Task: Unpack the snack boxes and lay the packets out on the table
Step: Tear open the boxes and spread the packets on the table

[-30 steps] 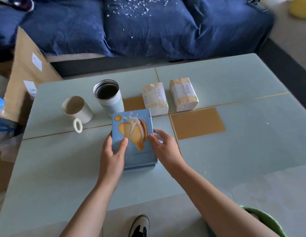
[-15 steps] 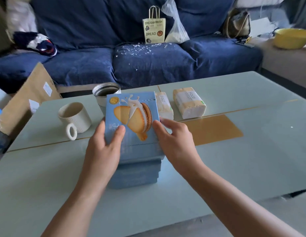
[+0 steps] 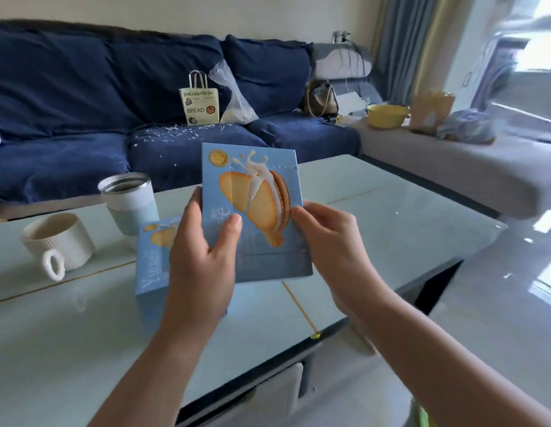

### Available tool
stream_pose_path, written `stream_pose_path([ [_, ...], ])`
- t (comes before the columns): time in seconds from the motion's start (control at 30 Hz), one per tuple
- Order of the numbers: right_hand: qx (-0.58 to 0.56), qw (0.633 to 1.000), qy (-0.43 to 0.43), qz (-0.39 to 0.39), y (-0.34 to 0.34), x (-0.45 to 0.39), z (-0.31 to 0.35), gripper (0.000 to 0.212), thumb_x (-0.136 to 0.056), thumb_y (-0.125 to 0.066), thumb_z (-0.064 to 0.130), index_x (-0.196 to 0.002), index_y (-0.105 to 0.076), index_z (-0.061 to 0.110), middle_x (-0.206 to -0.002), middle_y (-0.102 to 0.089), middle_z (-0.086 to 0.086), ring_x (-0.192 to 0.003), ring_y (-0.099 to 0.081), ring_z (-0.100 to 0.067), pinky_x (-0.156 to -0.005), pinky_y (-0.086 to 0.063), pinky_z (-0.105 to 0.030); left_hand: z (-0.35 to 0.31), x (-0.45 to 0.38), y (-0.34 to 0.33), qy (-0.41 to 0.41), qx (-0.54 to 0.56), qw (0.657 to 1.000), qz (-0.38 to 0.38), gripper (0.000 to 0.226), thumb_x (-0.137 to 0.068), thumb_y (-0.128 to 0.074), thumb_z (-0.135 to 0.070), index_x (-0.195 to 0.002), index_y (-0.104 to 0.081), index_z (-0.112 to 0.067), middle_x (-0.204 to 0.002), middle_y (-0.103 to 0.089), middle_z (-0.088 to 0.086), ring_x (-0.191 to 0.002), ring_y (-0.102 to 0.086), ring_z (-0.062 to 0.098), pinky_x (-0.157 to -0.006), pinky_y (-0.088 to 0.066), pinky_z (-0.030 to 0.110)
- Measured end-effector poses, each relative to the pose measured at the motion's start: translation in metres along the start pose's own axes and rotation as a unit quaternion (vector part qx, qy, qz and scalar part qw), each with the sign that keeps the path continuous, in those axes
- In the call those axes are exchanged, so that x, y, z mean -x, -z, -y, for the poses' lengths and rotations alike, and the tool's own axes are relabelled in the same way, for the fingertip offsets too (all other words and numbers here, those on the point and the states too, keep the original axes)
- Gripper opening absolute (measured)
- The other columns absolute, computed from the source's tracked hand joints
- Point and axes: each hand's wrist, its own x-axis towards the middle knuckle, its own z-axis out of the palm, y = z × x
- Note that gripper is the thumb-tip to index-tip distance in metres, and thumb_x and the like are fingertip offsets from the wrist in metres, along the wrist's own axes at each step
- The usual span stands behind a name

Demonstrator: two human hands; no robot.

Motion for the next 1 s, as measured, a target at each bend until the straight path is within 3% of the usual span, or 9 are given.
stream_pose_path([
  [0.07,-0.027,0.999,-0.013,-0.02,0.02,0.019,0.001,0.031,-0.086,-0.054,0.027,-0.086,-0.065,-0.002,-0.073,-0.06,-0.017,-0.069,-0.05,-0.017,-0.066,-0.04,-0.033,-0.005,0.013,-0.01,-0.005,0.026,0.999,0.028,0.026,-0.094,-0.059,-0.018,-0.12,-0.058,-0.02,-0.103,-0.069,-0.008,-0.093,-0.065,0.006,-0.082,-0.051,0.022],
  [0.27,-0.028,0.992,-0.056,-0.108,0.08,0.068,-0.006,0.025,-0.097,-0.054,0.013,-0.081,-0.072,0.016,-0.066,-0.069,0.008,-0.062,-0.061,-0.005,-0.059,-0.048,-0.025,-0.013,0.054,-0.048,0.035,0.093,0.986,0.133,0.037,-0.091,-0.063,-0.022,-0.127,-0.052,-0.023,-0.113,-0.064,-0.009,-0.097,-0.061,-0.001,-0.08,-0.051,0.014],
  [0.37,-0.034,0.982,-0.086,-0.167,0.103,0.091,-0.021,0.018,-0.096,-0.057,0.013,-0.087,-0.071,0.017,-0.066,-0.072,0.01,-0.059,-0.065,0.0,-0.053,-0.05,-0.018,-0.01,0.077,-0.068,0.085,0.11,0.97,0.202,0.04,-0.091,-0.064,-0.027,-0.129,-0.049,-0.026,-0.117,-0.062,-0.008,-0.101,-0.062,0.004,-0.08,-0.057,0.025],
  [0.5,-0.033,0.965,-0.153,-0.212,0.12,0.114,-0.051,0.014,-0.097,-0.056,0.015,-0.096,-0.07,0.012,-0.071,-0.073,0.006,-0.065,-0.068,-0.008,-0.054,-0.052,-0.024,0.004,0.1,-0.087,0.138,0.118,0.944,0.275,0.04,-0.092,-0.064,-0.027,-0.129,-0.05,-0.028,-0.115,-0.061,-0.01,-0.102,-0.064,0.011,-0.085,-0.058,0.041],
  [0.63,-0.083,0.938,-0.232,-0.243,0.125,0.128,-0.075,0.012,-0.097,-0.056,0.017,-0.105,-0.063,0.012,-0.096,-0.069,-0.008,-0.089,-0.066,-0.023,-0.077,-0.057,-0.044,0.021,0.114,-0.104,0.159,0.087,0.929,0.324,0.042,-0.092,-0.064,-0.028,-0.132,-0.051,-0.028,-0.117,-0.064,-0.005,-0.1,-0.066,0.012,-0.086,-0.058,0.038],
  [0.7,-0.1,0.927,-0.251,-0.258,0.128,0.13,-0.084,0.009,-0.095,-0.056,0.013,-0.103,-0.06,0.012,-0.1,-0.067,-0.011,-0.092,-0.065,-0.026,-0.083,-0.056,-0.046,0.025,0.122,-0.11,0.167,0.075,0.916,0.356,0.046,-0.089,-0.068,-0.027,-0.133,-0.052,-0.027,-0.112,-0.068,-0.005,-0.097,-0.068,0.011,-0.083,-0.058,0.033],
  [0.77,-0.098,0.921,-0.259,-0.274,0.133,0.127,-0.094,0.021,-0.092,-0.058,0.012,-0.113,-0.06,0.009,-0.105,-0.067,-0.014,-0.096,-0.066,-0.028,-0.083,-0.057,-0.046,0.027,0.127,-0.112,0.193,0.083,0.893,0.398,0.063,-0.081,-0.077,-0.021,-0.135,-0.047,-0.03,-0.112,-0.068,-0.004,-0.098,-0.067,0.01,-0.082,-0.057,0.027],
  [0.87,-0.099,0.916,-0.272,-0.279,0.139,0.124,-0.099,0.032,-0.087,-0.058,0.012,-0.118,-0.06,0.005,-0.106,-0.067,-0.019,-0.09,-0.065,-0.029,-0.066,-0.057,-0.035,0.033,0.124,-0.114,0.184,0.072,0.863,0.466,0.099,-0.066,-0.088,-0.012,-0.144,-0.031,-0.036,-0.117,-0.064,-0.007,-0.102,-0.065,0.008,-0.085,-0.055,0.026],
  [1.0,-0.103,0.919,-0.266,-0.273,0.149,0.123,-0.101,0.014,-0.087,-0.054,0.008,-0.095,-0.066,0.006,-0.087,-0.066,-0.012,-0.079,-0.062,-0.024,-0.066,-0.055,-0.036,0.04,0.117,-0.126,0.151,0.038,0.857,0.492,0.116,-0.058,-0.093,-0.017,-0.147,-0.022,-0.037,-0.119,-0.06,-0.011,-0.104,-0.062,0.004,-0.083,-0.052,0.019],
])
